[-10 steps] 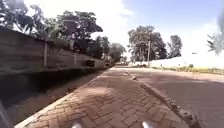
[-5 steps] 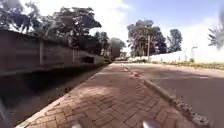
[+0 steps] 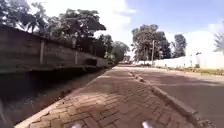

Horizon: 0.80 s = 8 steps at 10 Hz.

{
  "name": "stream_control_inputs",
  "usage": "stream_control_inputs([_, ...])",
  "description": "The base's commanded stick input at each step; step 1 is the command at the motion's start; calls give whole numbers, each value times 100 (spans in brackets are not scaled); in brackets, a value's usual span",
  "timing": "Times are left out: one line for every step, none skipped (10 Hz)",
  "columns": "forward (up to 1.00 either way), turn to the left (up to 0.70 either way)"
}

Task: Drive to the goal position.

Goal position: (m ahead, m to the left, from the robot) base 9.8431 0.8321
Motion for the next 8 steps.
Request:
stream_control_inputs([70,-6])
stream_control_inputs([70,0])
stream_control_inputs([70,0])
stream_control_inputs([70,0])
stream_control_inputs([70,0])
stream_control_inputs([70,0])
stream_control_inputs([70,0])
stream_control_inputs([70,0])
